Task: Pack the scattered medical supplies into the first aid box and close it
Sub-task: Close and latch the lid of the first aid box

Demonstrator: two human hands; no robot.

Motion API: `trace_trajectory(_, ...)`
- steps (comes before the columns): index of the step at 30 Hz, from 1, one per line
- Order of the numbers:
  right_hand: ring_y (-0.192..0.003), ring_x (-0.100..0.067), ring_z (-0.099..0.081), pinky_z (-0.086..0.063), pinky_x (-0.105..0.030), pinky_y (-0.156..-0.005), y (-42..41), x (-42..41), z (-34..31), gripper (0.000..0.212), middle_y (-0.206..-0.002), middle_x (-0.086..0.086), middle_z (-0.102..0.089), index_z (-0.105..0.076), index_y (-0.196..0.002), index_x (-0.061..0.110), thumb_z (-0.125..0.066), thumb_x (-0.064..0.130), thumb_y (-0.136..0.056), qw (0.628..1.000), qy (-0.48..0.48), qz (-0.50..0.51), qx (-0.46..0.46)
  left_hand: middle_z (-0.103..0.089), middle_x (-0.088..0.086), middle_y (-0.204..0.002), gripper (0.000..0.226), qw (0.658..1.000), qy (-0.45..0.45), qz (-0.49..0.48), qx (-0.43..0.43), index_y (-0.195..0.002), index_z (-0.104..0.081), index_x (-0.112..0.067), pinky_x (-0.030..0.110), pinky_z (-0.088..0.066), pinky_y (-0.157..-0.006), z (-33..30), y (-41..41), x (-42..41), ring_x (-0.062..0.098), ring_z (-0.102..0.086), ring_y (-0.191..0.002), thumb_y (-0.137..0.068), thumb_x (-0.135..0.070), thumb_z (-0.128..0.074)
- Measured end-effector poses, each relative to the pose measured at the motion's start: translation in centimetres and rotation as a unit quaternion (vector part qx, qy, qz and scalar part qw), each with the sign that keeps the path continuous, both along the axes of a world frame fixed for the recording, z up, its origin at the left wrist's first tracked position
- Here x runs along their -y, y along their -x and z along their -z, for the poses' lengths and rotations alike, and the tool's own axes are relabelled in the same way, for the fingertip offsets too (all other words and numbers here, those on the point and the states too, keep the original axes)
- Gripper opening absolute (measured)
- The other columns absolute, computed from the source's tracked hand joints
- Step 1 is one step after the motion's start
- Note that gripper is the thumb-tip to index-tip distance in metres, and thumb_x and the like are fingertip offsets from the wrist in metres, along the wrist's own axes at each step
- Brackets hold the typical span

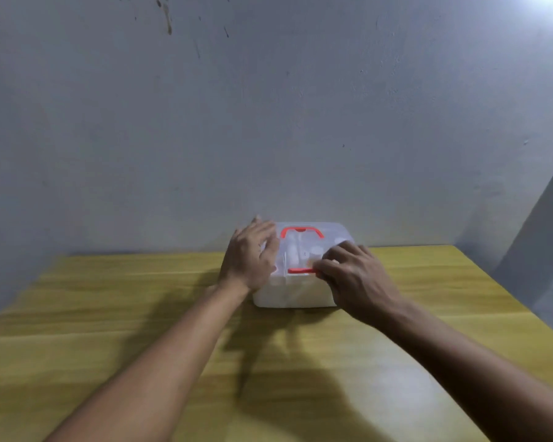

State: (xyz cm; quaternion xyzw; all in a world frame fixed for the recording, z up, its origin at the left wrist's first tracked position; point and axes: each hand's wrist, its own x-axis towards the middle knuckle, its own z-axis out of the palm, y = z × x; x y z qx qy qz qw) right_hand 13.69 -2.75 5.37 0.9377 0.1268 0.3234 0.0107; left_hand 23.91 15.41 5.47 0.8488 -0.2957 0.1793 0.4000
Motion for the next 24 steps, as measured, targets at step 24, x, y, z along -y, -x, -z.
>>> trace_trajectory(24, -0.146, -0.031, -0.021, -0.039, -0.045, -0.106, -1.1, 1.6, 1.6, 0.082, -0.158, -0.009, -0.025, -0.027, -0.147, 0.023, -0.067, 0.049, -0.08, 0.979, -0.096, 0.106, -0.145, -0.038, -0.001, -0.153, 0.107, 0.989, -0.139, -0.038, 0.005, -0.144, -0.039, -0.015, 0.04, -0.043, -0.109, 2.0, 0.8, -0.2, 0.013, -0.021, -0.147, -0.054, -0.046, -0.088)
